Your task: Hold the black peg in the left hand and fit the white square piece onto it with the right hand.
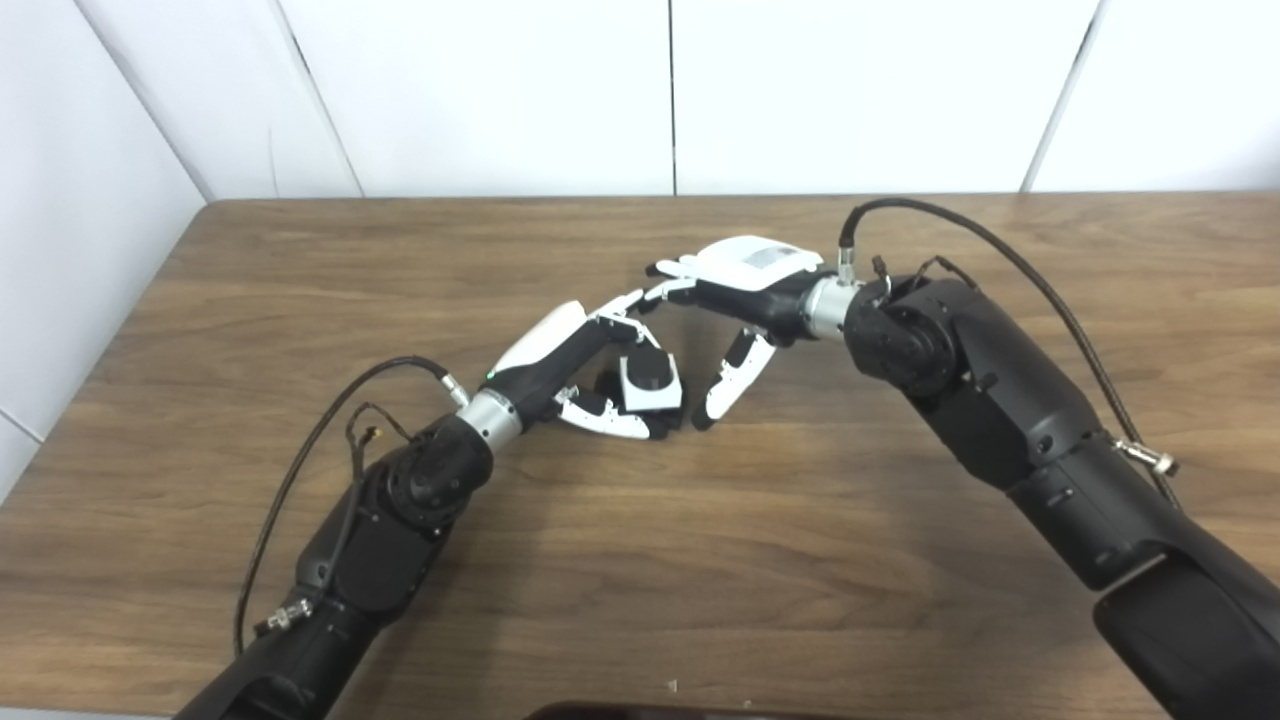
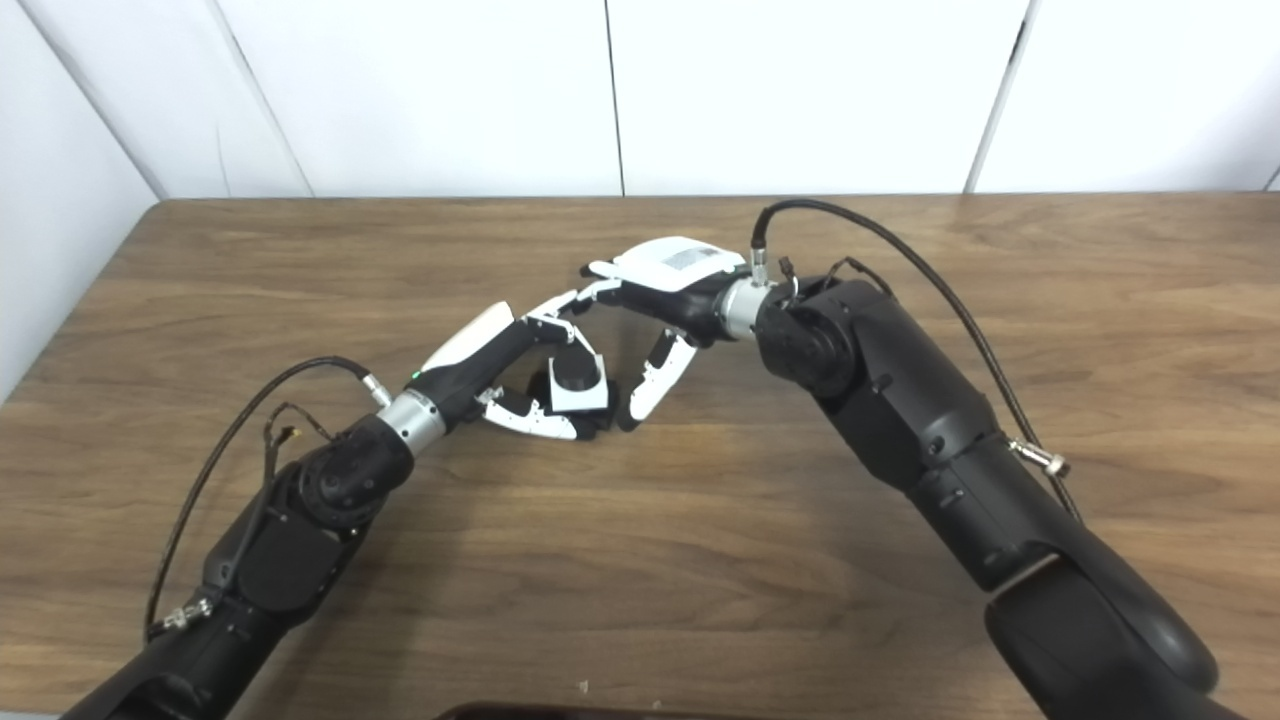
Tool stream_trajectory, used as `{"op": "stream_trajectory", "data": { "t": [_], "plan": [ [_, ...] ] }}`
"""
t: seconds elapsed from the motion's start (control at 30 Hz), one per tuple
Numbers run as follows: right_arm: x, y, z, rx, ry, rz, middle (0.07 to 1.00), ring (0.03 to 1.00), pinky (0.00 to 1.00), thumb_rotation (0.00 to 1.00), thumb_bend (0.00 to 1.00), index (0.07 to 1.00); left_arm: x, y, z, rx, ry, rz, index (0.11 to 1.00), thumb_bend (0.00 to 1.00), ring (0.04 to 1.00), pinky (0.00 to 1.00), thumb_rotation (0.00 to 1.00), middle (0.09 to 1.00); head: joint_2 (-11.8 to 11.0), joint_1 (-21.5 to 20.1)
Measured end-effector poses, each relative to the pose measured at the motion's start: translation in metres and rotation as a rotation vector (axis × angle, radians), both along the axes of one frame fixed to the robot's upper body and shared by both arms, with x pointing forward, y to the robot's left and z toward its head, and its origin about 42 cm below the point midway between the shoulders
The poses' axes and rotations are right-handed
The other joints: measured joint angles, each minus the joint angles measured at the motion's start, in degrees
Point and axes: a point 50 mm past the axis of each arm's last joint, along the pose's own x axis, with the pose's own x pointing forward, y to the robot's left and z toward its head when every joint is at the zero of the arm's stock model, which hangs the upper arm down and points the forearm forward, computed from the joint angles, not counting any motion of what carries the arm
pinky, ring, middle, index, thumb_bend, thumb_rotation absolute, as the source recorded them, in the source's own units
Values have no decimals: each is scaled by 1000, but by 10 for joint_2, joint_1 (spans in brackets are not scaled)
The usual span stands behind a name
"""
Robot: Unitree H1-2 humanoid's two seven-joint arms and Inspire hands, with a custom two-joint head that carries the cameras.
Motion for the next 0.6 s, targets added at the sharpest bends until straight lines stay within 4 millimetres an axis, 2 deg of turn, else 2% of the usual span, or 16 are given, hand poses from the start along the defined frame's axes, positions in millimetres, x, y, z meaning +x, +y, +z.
{"op": "stream_trajectory", "data": {
  "t": [0.3,0.4,0.6],
  "plan": [
    [0,-1,1,3,1,-6,986,992,1000,444,985,999,0,0,0,0,0,-1,492,522,1000,967,74,988,-1,0],
    [0,-4,4,22,-2,-22,980,992,1000,415,937,988,0,0,0,0,0,-1,491,522,1000,965,75,988,-2,-4],
    [4,-37,22,147,-24,-115,943,970,976,329,855,934,0,0,0,1,0,-2,492,522,1000,974,74,990,-5,-6]
  ]
}}
